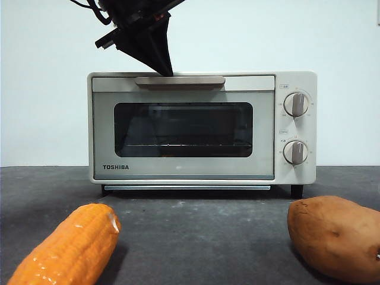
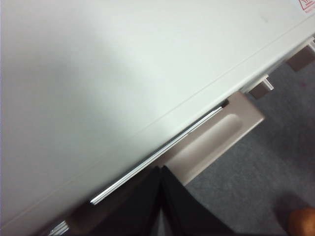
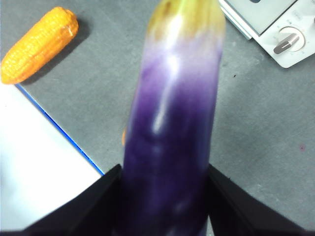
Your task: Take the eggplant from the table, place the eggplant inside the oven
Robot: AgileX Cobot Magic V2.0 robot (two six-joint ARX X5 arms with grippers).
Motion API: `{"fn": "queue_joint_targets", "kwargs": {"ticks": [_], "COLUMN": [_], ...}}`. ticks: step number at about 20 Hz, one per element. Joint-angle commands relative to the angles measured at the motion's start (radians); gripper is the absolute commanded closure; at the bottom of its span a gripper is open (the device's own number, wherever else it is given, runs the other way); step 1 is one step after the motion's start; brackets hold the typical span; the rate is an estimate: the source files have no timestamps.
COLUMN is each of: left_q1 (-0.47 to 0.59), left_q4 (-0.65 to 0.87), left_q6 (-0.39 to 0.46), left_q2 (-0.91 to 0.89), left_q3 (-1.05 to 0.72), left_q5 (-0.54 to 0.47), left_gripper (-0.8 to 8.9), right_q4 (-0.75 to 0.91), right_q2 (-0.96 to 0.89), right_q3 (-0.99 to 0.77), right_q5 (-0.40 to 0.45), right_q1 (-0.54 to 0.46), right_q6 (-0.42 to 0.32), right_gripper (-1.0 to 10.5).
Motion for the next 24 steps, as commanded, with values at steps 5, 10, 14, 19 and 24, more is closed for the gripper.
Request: {"fn": "queue_joint_targets", "kwargs": {"ticks": [5,10,14,19,24], "left_q1": [-0.048,-0.124,-0.201,-0.233,-0.208], "left_q4": [-0.126,-0.333,-0.484,-0.450,-0.323], "left_q6": [0.025,0.026,0.028,0.024,-0.016], "left_q2": [0.045,0.045,0.045,0.010,-0.103], "left_q3": [0.019,0.022,0.037,0.035,-0.008], "left_q5": [-0.009,-0.009,-0.008,-0.016,-0.132], "left_gripper": [8.08,8.08,8.08,8.08,8.08], "right_q4": [0.003,0.005,0.021,0.049,0.063], "right_q2": [-0.009,-0.008,-0.008,-0.008,0.001], "right_q3": [0.019,0.019,0.019,0.019,0.019], "right_q5": [0.009,0.008,0.008,0.007,0.006], "right_q1": [0.012,0.012,0.012,0.012,0.012], "right_q6": [0.002,0.001,-0.006,-0.034,-0.047], "right_gripper": [7.7,7.7,7.7,7.7,7.7]}}
